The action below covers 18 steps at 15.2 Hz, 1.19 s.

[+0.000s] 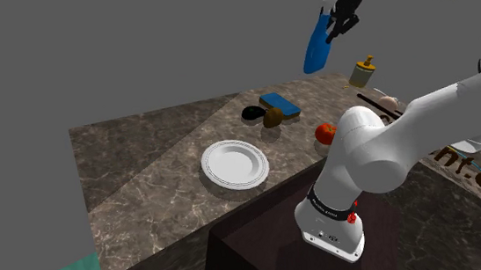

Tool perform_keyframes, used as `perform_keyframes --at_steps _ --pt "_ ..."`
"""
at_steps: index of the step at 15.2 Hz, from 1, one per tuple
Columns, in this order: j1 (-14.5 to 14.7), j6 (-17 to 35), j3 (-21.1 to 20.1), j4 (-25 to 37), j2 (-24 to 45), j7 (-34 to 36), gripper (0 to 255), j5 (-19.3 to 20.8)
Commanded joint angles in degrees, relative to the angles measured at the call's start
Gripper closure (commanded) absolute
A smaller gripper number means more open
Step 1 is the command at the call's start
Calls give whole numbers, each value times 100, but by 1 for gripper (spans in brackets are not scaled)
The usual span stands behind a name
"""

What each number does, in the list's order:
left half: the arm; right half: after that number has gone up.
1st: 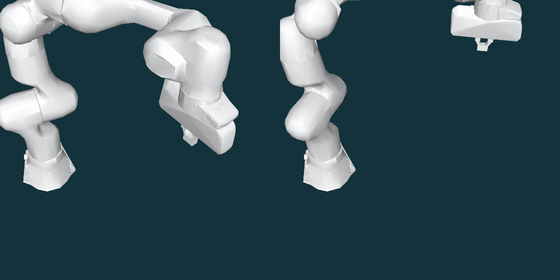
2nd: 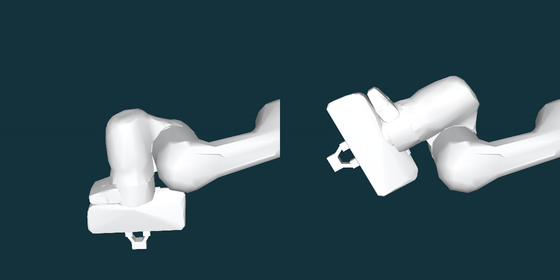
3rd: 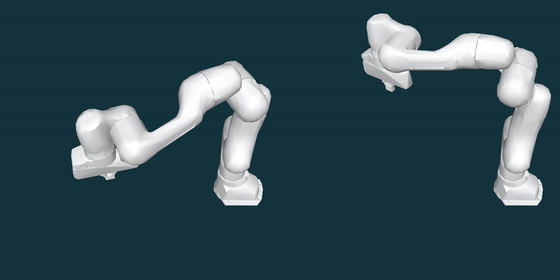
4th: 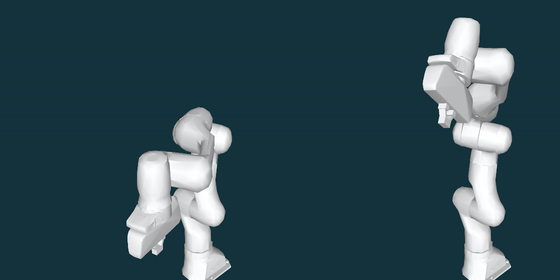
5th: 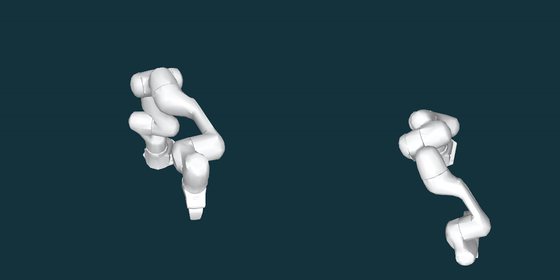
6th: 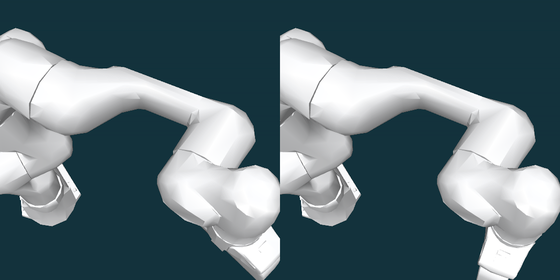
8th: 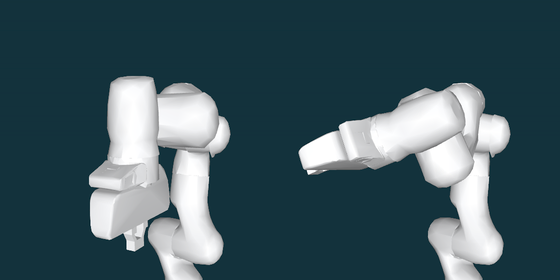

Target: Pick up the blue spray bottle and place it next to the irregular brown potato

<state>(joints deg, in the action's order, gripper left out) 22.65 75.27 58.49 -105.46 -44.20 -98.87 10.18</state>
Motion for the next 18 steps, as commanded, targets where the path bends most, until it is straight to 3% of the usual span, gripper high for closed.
perform_keyframes --at_steps 1,18 --pt "-14 69 70 -85 -33 -64 255 61" --pt "-290 1145 436 -1430 -374 -263 255 496"
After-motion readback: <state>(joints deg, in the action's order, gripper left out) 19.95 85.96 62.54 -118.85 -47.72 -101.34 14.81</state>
